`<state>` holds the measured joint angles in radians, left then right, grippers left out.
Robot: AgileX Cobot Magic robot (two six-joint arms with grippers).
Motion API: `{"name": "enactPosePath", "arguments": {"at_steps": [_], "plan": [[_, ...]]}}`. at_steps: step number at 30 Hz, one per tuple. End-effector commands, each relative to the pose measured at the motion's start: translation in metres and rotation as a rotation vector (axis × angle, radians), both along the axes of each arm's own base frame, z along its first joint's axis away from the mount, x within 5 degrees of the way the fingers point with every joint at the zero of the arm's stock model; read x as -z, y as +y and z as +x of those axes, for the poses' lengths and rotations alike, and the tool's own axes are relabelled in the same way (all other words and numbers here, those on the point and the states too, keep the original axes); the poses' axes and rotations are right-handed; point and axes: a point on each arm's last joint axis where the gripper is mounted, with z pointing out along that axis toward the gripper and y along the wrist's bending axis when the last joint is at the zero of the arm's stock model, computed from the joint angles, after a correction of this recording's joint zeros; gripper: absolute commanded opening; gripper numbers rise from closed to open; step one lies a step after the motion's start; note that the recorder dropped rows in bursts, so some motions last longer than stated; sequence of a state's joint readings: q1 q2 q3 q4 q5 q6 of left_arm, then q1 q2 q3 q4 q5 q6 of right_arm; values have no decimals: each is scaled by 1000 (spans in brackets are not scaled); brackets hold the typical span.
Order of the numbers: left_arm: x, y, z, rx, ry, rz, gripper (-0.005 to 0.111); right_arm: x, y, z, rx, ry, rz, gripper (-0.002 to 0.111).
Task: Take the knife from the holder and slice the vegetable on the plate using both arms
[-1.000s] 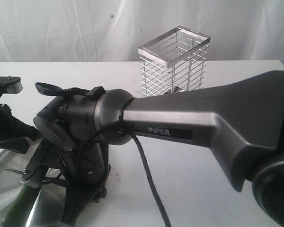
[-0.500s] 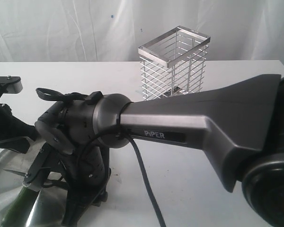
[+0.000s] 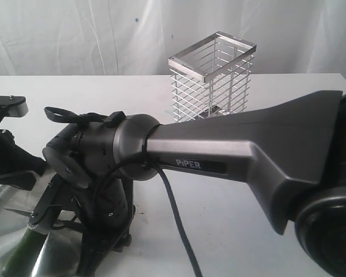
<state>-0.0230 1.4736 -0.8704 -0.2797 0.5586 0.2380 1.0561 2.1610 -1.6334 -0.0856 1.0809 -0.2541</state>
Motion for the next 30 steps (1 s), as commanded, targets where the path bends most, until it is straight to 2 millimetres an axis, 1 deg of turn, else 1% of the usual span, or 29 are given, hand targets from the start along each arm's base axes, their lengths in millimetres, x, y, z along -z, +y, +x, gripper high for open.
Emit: {"name": "enactPosePath", "arguments": {"at_steps": [1,5,8,12,16,19,23,25,30], "plan": [[16,1,-12,-15,29,0,0,-3,0,-1,-20,6,-3,0],[25,1,-19,-19,55,4,0,-3,0,-1,-20,6,-5,0],[26,1,-21,-21,69,-1,0,-3,0,-1,-20,5,-5,0],[25,1,-21,-22,65,-5,0,-3,0,-1,-20,6,-6,0],[26,2,-17,-41,7,11,0,-3,0,-1,-20,6,-6,0],[33,3,-18,-43,14,22,0,-3,0,-1,-20,6,-6,0],[49,4,-19,-41,76,30,0,-3,0,-1,-20,6,-6,0],[55,4,-18,-43,91,32,0,-3,0,-1,-20,6,-6,0],[57,4,-16,-47,85,36,0,-3,0,-1,-20,6,-6,0]]}}
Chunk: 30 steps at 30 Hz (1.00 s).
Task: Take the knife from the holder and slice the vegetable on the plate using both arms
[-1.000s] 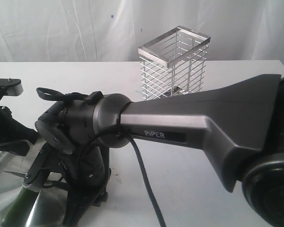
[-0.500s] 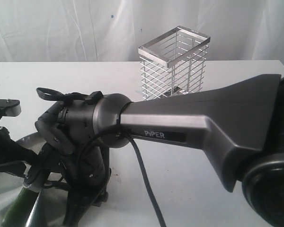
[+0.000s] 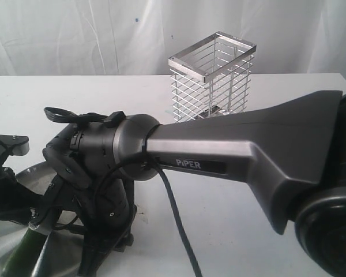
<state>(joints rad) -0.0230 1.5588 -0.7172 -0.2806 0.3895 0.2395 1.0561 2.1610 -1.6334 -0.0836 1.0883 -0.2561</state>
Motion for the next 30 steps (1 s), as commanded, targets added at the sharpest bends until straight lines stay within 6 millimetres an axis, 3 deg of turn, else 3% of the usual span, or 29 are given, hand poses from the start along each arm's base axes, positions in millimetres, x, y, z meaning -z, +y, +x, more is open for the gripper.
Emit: {"name": "enactPosePath", "arguments": {"at_steps": [1,6,20,30], "plan": [[3,0,-1,-4,5,0,0,-4,0,0,-20,1,0,0],[12,-1,-1,-10,49,-8,0,-3,-2,-2,-18,13,-28,0],[13,-2,0,-20,46,-17,0,-5,-8,-5,-13,45,-93,0],[13,-2,1,-20,43,-16,0,-20,-12,-5,-17,22,-83,0]]}}
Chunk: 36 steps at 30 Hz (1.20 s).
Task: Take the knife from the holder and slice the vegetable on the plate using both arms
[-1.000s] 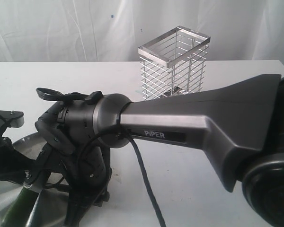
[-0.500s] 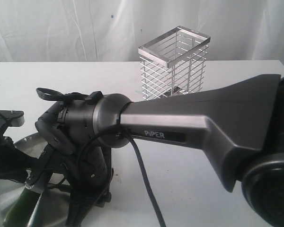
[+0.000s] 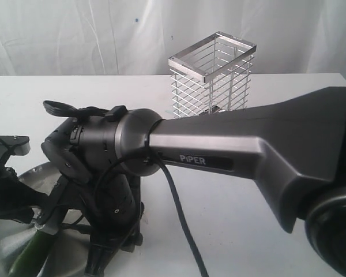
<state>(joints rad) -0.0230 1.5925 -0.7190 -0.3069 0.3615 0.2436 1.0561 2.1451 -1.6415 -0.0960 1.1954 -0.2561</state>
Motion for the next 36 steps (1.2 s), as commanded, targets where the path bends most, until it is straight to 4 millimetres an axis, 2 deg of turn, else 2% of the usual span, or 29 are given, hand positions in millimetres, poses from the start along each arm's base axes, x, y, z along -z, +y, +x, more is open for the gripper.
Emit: {"name": "enactPosePath", "arguments": {"at_steps": [1,27,32,36], "plan": [[6,-1,-4,2,38,-7,0,-11,-3,-1,-22,-7,-4,0],[4,-2,-3,-3,40,-14,0,6,-14,-9,0,44,-60,0],[-27,-7,-1,40,29,-63,0,5,-15,-7,-6,21,-71,0],[-52,-10,-14,69,17,-98,0,5,-16,-6,-11,7,-79,0]]}}
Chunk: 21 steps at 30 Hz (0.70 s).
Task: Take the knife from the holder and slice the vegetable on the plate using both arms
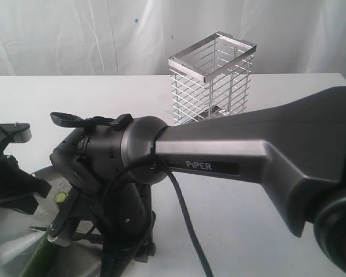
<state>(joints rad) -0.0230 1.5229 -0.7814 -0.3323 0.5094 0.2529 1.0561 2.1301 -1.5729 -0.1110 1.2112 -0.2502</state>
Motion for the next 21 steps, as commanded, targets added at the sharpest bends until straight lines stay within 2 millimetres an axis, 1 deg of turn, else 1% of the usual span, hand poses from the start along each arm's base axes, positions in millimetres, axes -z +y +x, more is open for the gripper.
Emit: {"name": "enactPosePath", "arguments": {"at_steps": [1,5,6,7,8,10,14,17,18,21], "plan": [[-24,-5,-20,42,22,-49,0,-5,-3,0,-13,-14,-11,0],[-20,-6,-42,41,46,-67,0,-5,-3,0,-13,-14,-11,0],[-19,-5,-50,38,36,-63,3,-5,-3,0,-13,-15,-12,0],[-19,-5,-53,35,27,-61,6,-5,-3,0,-14,-17,-13,0],[-19,-6,-57,21,13,-75,14,-5,-3,0,-14,-17,-13,0],[-18,-12,-60,58,6,-86,20,-5,-3,0,-14,-17,-13,0],[-13,-26,-66,129,1,-73,20,-5,-3,0,-14,-17,-13,0],[-8,-28,-67,143,-30,-37,21,-5,-3,0,-14,-17,-13,0],[-6,-27,-67,146,-37,-28,24,-5,-3,0,-14,-17,-13,0],[-1,-25,-69,135,-54,-12,41,-5,-3,0,-14,-17,-13,0]]}}
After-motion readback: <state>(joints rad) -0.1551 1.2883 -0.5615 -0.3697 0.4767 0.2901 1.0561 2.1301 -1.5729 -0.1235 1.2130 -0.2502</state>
